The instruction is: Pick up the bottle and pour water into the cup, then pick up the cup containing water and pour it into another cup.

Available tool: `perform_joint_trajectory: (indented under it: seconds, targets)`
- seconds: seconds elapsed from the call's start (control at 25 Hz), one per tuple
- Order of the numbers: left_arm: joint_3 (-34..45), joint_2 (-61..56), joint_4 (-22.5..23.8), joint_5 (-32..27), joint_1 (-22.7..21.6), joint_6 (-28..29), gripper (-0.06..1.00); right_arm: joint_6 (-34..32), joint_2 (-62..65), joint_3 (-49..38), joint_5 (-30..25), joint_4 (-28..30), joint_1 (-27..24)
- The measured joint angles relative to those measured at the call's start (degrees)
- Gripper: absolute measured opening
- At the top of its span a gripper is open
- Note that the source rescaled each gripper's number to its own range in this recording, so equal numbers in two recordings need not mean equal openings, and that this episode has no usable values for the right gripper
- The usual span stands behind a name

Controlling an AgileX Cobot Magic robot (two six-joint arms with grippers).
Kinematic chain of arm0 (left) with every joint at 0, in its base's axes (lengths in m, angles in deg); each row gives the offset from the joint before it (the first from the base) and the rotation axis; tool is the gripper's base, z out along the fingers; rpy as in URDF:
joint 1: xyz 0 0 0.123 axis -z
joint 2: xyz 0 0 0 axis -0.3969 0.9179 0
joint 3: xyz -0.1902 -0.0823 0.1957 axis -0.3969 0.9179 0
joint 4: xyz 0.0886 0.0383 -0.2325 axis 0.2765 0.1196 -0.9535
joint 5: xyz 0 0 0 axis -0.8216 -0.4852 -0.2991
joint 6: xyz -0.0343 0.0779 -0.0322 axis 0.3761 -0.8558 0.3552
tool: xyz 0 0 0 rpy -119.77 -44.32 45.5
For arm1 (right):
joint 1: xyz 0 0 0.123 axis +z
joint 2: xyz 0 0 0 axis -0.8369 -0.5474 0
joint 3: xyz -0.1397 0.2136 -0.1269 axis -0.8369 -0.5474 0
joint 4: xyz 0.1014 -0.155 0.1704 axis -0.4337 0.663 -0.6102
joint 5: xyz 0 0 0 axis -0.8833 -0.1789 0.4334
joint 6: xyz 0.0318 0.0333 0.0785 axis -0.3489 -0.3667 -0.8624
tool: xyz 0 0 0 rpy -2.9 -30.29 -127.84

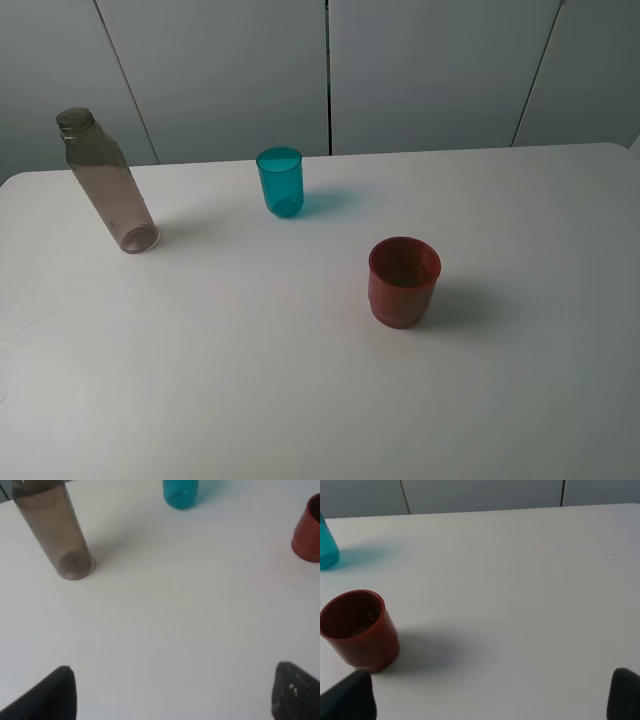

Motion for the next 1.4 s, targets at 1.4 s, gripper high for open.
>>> perform_joint_trajectory:
  seconds: [1.4]
  targets:
    - [15.0,-17.14,0.28,6.5,-32.26,-4.31,1.0,0.0,0.0,0.0,0.0,0.0,0.0]
